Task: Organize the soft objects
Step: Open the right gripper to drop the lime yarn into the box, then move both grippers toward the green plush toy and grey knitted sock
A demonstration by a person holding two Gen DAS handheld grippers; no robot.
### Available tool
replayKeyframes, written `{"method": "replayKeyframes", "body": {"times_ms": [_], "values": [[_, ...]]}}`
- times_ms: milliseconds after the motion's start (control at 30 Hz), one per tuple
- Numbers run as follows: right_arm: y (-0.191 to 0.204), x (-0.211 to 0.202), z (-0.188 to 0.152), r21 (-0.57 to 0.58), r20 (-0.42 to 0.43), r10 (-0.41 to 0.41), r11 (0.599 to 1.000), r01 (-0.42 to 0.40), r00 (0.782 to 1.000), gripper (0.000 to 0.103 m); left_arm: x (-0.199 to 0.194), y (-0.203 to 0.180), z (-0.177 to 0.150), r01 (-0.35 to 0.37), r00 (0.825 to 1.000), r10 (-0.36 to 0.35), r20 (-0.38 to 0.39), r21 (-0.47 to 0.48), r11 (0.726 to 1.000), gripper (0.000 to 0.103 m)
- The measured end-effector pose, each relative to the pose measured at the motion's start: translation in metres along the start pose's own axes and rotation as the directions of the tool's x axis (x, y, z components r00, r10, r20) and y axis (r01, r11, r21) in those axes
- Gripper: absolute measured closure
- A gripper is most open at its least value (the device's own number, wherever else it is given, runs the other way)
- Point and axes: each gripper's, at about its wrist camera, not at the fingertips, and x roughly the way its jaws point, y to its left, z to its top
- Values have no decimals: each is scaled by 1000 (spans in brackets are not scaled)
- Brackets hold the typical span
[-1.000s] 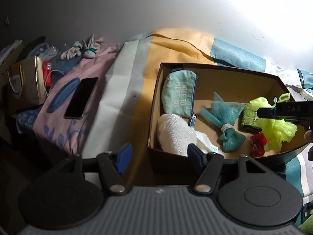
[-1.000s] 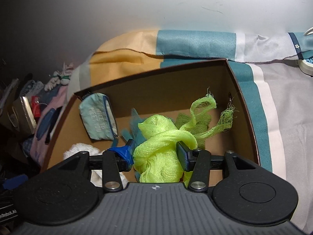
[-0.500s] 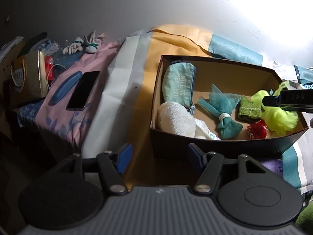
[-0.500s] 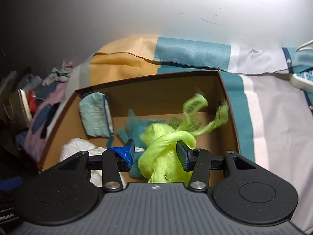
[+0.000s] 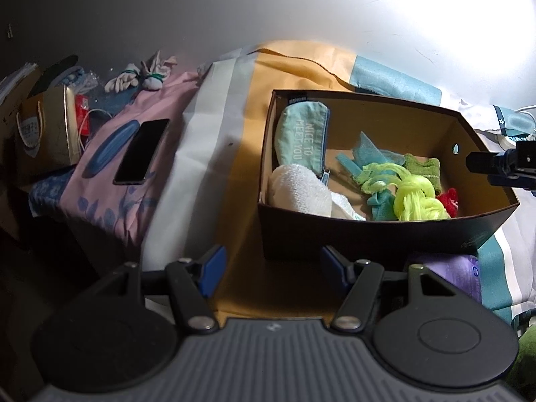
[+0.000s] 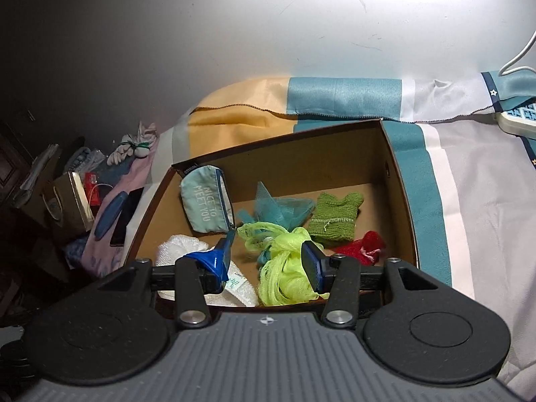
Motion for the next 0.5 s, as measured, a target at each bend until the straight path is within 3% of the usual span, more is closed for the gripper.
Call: {"method": "replayKeyframes", "body": {"times_ms": [200, 500], "values": [[17, -32, -14, -21, 93, -27, 999, 29, 995, 72, -6, 0, -2, 19, 1000, -20, 14, 31, 999, 37], [36, -63, -41, 8, 120, 10, 1000, -12, 993, 72, -16, 0, -12, 78, 997, -80, 19, 82, 994, 36]]}}
